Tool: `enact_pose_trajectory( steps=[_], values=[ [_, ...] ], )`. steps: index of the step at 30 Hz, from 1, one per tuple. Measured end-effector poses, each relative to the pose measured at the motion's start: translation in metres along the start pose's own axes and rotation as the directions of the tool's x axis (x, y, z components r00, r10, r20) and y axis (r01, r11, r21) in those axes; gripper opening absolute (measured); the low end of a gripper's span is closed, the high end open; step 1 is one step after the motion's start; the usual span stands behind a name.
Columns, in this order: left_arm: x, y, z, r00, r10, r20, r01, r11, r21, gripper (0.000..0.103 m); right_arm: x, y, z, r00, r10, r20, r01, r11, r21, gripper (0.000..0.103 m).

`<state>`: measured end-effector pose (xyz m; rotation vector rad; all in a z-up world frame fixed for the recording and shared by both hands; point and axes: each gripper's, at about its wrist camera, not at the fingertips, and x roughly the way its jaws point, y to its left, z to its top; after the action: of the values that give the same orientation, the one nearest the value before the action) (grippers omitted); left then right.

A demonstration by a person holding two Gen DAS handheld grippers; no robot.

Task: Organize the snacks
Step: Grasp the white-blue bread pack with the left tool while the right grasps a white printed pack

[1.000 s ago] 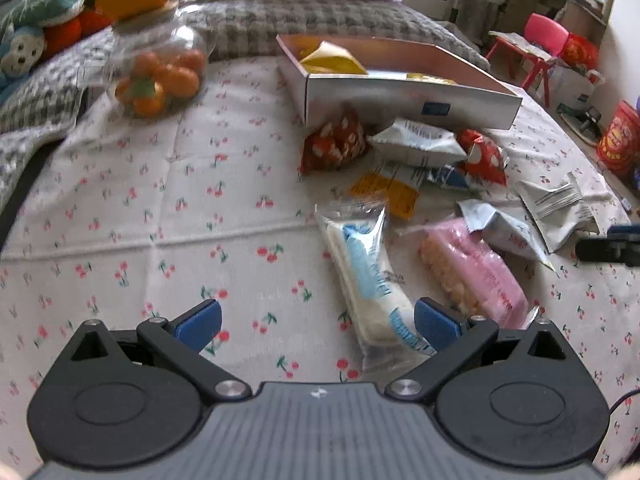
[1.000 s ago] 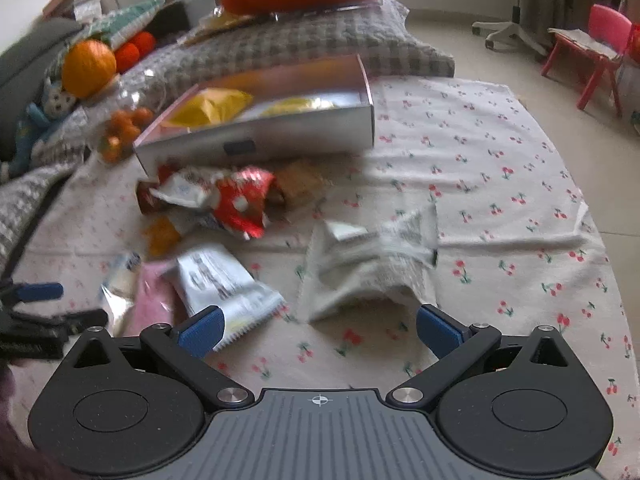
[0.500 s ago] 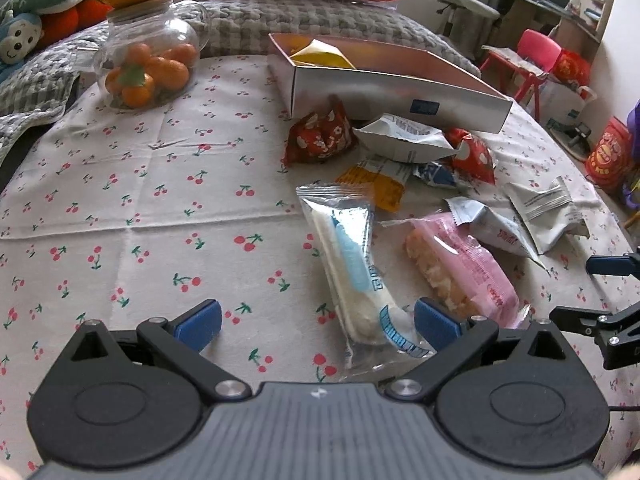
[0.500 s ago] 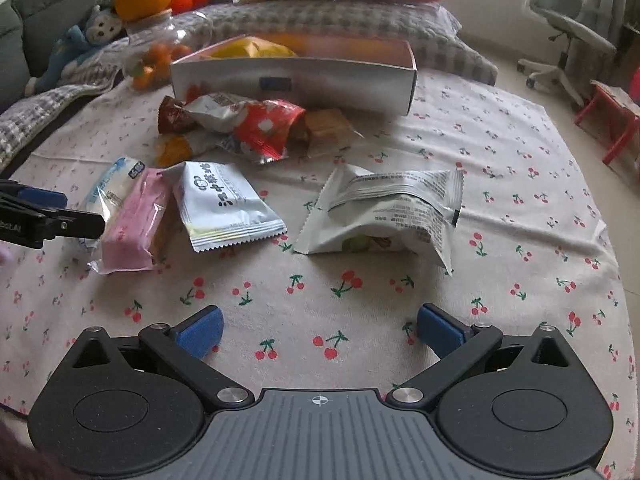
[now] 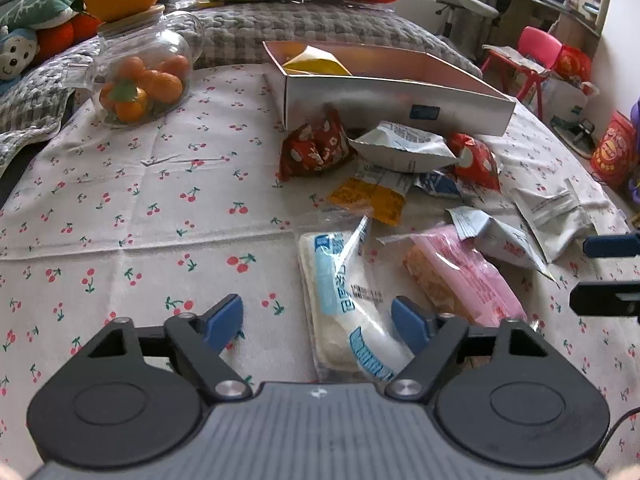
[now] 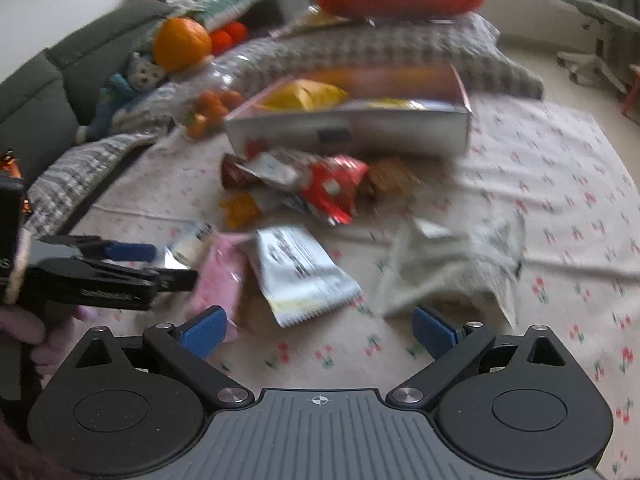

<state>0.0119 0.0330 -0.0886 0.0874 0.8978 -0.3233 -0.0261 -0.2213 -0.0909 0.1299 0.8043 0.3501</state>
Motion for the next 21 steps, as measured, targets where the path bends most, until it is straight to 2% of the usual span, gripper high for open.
enact_pose_trajectory(
  steps=[5,8,10,12,15,21],
  values=[
    [0.004,-0.007,0.004,1.000,0.013,0.000,-0.013,0.998,0.066,0.067,0.009,0.004,0.018,0.999,0.051,-0.011,-0.051,0.999,-0.015,0.090],
    [0.004,-0.008,0.007,1.000,0.000,-0.003,0.001,0.996,0.088,0.057,0.018,0.000,0.023,0.998,0.054,-0.036,-0.055,0.998,-0.014,0.082],
    [0.004,-0.007,0.008,1.000,-0.005,-0.008,0.005,0.995,0.101,0.047,0.025,-0.001,0.024,0.998,0.042,-0.056,-0.044,0.999,-0.017,0.075],
    [0.004,-0.007,0.010,1.000,-0.004,-0.016,0.006,0.994,0.108,0.040,0.031,-0.001,0.023,0.997,0.027,-0.074,-0.029,0.999,-0.026,0.069],
    [0.004,-0.003,0.012,1.000,-0.002,-0.026,0.005,0.993,0.115,0.038,0.037,0.001,0.022,0.996,0.008,-0.094,-0.012,0.999,-0.047,0.066],
    [0.005,0.000,0.015,0.998,-0.016,-0.056,0.025,0.988,0.155,0.038,0.047,0.011,0.022,0.994,-0.039,-0.105,0.026,0.992,-0.121,0.067]
  ],
)
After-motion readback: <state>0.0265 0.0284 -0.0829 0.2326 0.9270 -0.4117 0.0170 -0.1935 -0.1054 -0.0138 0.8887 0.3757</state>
